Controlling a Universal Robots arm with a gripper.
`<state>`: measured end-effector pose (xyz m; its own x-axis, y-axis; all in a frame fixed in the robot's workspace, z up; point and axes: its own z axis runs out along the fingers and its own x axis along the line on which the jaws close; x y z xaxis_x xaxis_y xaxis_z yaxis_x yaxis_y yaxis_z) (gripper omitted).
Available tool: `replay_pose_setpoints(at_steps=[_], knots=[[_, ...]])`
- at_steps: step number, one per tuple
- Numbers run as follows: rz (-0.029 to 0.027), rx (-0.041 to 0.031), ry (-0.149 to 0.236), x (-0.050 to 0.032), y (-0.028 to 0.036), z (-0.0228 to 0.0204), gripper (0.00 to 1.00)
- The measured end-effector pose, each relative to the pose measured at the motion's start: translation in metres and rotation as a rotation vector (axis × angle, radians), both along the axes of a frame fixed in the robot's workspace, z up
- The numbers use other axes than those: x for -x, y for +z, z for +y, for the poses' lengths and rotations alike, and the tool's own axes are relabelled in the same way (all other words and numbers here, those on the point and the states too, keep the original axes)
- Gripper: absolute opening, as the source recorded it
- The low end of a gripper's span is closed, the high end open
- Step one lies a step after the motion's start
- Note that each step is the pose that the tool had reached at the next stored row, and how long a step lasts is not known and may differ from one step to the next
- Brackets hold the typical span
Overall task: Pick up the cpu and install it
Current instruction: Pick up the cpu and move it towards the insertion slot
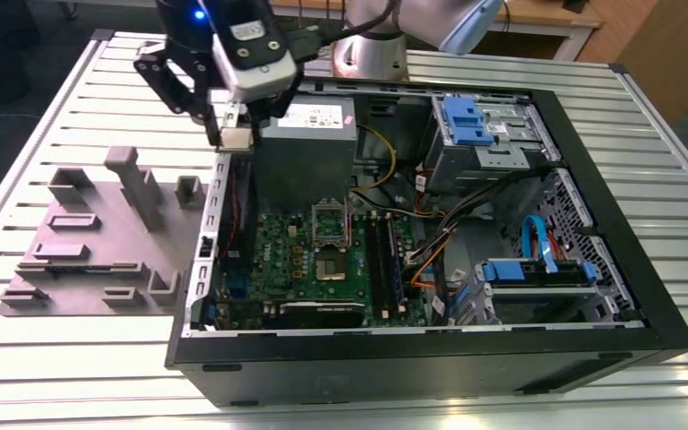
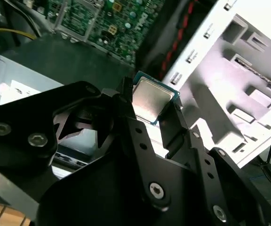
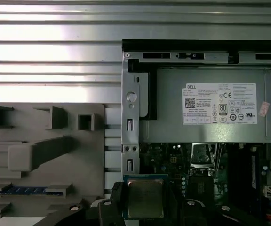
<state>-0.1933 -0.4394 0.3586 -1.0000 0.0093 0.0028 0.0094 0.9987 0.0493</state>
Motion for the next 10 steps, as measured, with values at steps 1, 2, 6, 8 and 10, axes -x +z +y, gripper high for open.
replay_pose_setpoints(at_steps=[1,2,6,8,10], knots=[[0.0006,0.0,0.0,-0.0044,0.0,0.0,0.47],[0.0011,0.0,0.0,-0.0088,0.0,0.0,0.47],[0.0035,0.0001,0.0,-0.0263,0.0,0.0,0.47],[0.0047,0.0001,0.0,-0.0353,0.0,0.0,0.47],[0.0058,0.0001,0.0,-0.0438,0.0,0.0,0.47]])
